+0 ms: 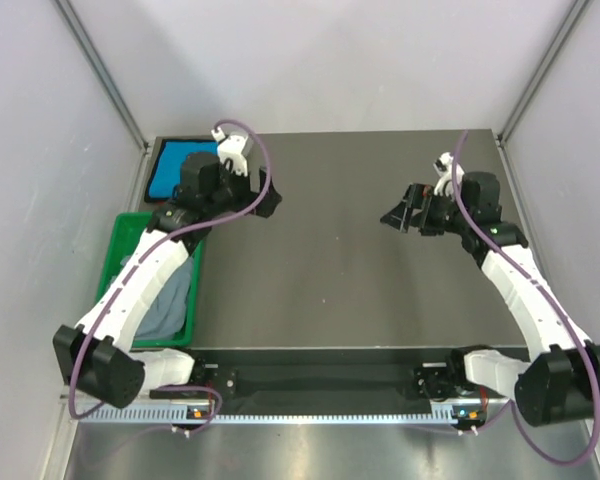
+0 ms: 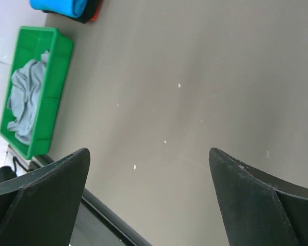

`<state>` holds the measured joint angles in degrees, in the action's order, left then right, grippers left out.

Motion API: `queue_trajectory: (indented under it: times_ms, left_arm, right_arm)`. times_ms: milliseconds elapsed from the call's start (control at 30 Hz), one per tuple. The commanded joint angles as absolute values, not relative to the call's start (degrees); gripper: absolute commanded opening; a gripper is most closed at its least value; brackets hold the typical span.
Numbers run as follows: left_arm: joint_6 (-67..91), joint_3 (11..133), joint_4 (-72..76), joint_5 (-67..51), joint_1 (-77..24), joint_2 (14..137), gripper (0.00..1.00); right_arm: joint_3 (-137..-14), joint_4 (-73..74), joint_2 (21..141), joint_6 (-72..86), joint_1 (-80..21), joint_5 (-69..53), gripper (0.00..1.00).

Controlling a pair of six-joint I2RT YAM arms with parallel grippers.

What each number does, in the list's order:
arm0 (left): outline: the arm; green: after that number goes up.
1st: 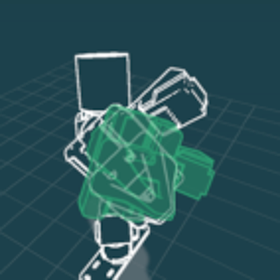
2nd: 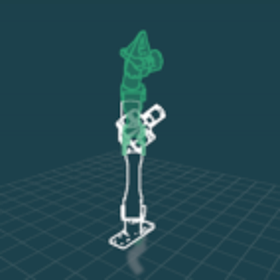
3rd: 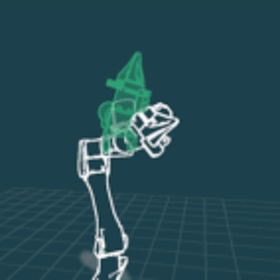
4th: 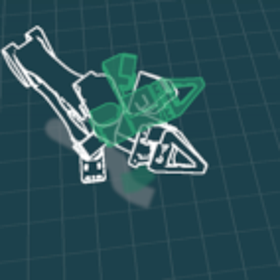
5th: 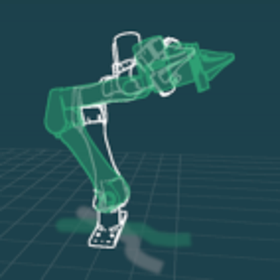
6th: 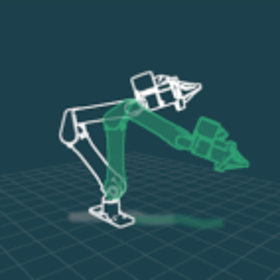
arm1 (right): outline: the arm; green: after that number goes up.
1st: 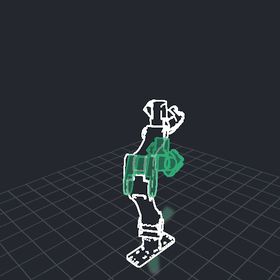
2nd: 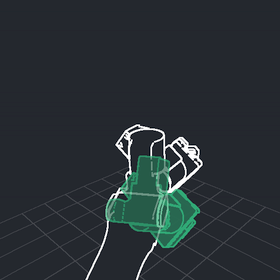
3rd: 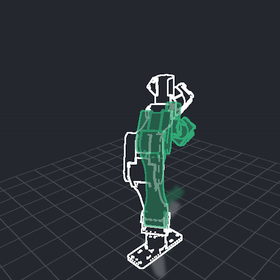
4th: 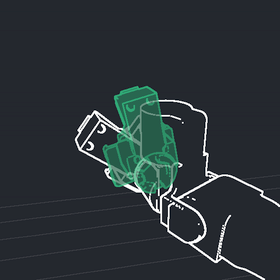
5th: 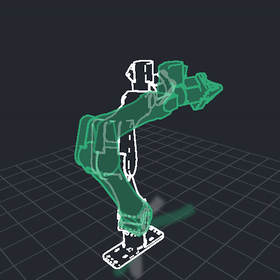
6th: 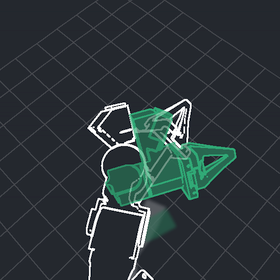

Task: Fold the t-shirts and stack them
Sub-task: Reset both grippers

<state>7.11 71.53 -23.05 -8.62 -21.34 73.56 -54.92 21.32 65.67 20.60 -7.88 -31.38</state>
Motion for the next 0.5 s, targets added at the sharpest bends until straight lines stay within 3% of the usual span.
queue_trajectory:
  times_ms: [0,200,467]
  left_arm:
    - [14.49,66.11,-18.28,-23.71,-20.74,70.76,0.99]
    - [16.34,63.90,-19.25,-28.73,-20.92,68.47,0.99]
    - [16.61,61.44,-15.91,-27.51,-20.92,65.57,0.99]
  right_arm:
    - [-54.41,20.66,59.60,20.82,-8.35,-27.96,1.00]
    - [-53.96,18.54,53.00,25.92,-8.26,-23.12,1.00]
    - [-51.77,13.03,50.28,26.10,-8.26,-29.00,1.00]
